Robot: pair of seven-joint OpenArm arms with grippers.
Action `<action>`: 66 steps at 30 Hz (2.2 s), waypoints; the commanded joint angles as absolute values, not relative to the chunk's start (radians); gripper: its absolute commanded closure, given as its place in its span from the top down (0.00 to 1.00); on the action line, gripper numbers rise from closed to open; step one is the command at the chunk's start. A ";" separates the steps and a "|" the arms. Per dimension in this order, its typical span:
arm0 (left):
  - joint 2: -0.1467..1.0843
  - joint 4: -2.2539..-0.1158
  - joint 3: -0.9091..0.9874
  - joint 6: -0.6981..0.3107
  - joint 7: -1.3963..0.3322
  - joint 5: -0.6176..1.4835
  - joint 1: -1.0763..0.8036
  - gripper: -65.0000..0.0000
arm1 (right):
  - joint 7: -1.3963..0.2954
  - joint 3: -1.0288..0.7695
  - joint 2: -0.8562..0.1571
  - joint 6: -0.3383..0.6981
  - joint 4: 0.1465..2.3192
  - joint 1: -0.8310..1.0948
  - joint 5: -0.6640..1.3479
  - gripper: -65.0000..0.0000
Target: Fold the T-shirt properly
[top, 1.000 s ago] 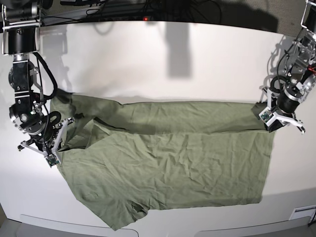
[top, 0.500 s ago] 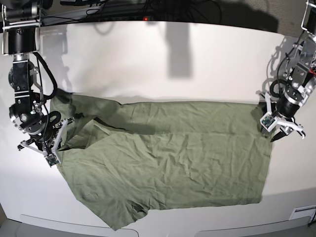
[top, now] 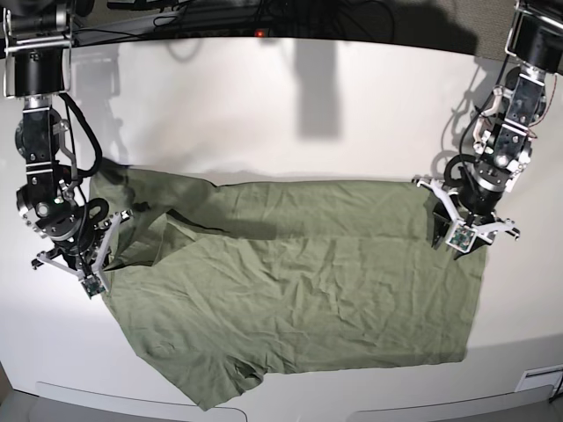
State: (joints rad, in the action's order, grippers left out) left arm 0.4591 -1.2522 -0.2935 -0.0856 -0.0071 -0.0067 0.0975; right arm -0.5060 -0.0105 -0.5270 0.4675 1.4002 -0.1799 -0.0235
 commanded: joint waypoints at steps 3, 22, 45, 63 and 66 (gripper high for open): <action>0.457 -1.272 -0.283 -0.078 0.015 -0.010 0.116 0.36 | -0.457 -0.019 -0.545 0.456 1.413 -0.205 -0.023 0.21; 0.457 -1.271 -0.283 -0.078 -0.015 -0.009 0.097 0.36 | -0.580 -0.019 -0.540 0.513 1.413 -0.207 0.201 0.40; 0.457 -1.271 -0.283 -0.078 -0.015 -0.006 0.097 0.36 | -0.566 0.107 -0.431 0.664 1.249 -0.262 -0.031 0.40; 0.458 -1.271 -0.283 -0.078 -0.027 -0.007 0.097 0.36 | -0.495 0.107 -0.313 0.612 1.138 -0.410 -0.035 0.40; 0.457 -1.271 -0.283 -0.078 -0.027 -0.007 0.097 0.36 | -0.485 0.107 -0.301 0.594 1.138 -0.416 -0.023 0.40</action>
